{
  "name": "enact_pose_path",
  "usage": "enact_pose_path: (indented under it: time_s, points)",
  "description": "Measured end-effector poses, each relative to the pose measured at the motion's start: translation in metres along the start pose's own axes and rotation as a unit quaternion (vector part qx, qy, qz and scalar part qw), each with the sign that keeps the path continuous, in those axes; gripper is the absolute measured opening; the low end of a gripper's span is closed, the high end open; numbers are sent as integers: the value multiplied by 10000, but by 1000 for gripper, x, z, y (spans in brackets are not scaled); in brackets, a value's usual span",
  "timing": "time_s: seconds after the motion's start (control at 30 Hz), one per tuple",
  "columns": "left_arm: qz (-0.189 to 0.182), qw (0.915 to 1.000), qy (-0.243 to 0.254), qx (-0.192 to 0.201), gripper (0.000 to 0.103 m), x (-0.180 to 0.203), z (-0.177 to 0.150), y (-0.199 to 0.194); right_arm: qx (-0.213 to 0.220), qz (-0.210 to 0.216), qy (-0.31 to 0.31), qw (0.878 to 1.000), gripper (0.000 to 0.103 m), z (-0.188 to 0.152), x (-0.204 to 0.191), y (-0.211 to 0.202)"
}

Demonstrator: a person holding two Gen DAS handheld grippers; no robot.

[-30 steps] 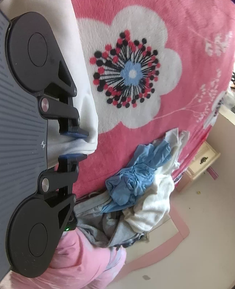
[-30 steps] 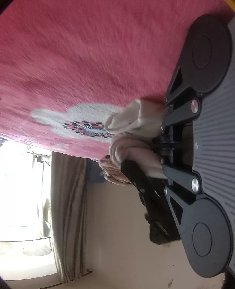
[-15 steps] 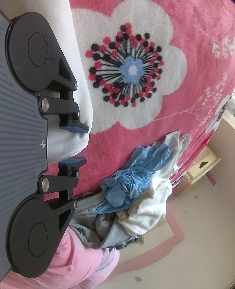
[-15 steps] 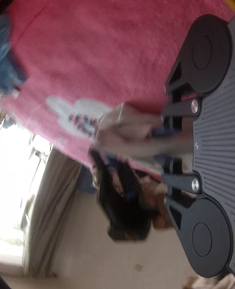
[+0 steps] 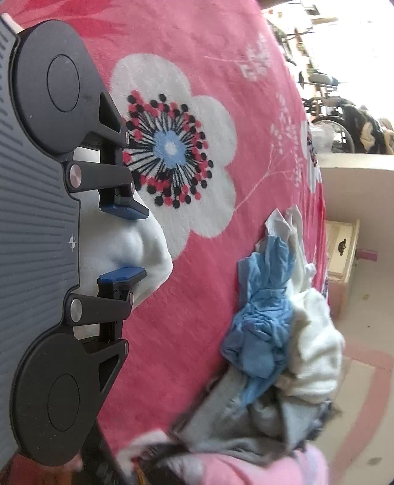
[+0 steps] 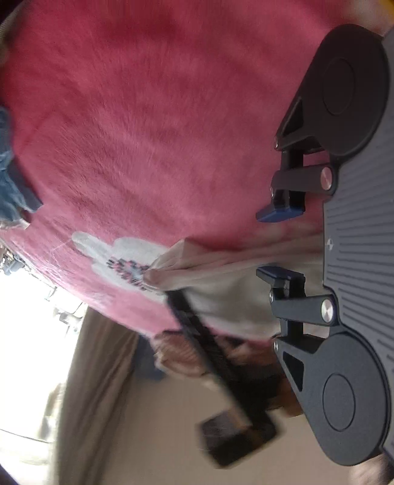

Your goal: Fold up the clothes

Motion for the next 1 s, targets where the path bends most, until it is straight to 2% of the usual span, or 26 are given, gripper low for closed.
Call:
enact_pose_path:
  time_s: [0.17,0.23,0.33,0.4,0.5,0.63,0.77,0.93,1.0]
  points:
    - [-83,9993,-354,-57,37,-12,0,4,27,-1039,-887,9906,34,-56,8,-41]
    - [-137,9986,-510,-71,38,-15,0,5,96,-1472,-1245,9812,34,-76,11,-59]
    - [-174,9978,-639,-70,40,-18,0,6,682,-2025,-1853,9592,34,-68,1,-84]
    - [-179,9976,-664,-64,40,-17,0,7,1150,-1948,-2144,9502,32,-53,-17,-92]
    - [-162,9975,-680,-48,41,-18,-1,6,1332,-1509,-2584,9448,27,-44,-55,-83]
    - [-79,9978,-665,-12,42,-17,-1,6,632,-1435,-3036,9398,23,-76,-59,-49]
    - [-14,9980,-638,2,43,-17,0,7,-10,-1373,-3423,9295,20,-106,-62,-21]
    - [-14,9981,-610,50,46,-18,1,7,70,-1598,-3316,9298,20,-118,-50,-42]
    - [-25,9981,-614,80,46,-19,2,6,264,-1713,-3320,9272,20,-109,-48,-51]
Point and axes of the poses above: each gripper's, at about its wrist camera, not at the fingertips, and y roughly the way its jaws point, x to its right, z to its top, the point moved 10 cm from there along y, roughly the way its jaws point, and after that the axes turned 8 degrees about -z, right-handed, at the moved point
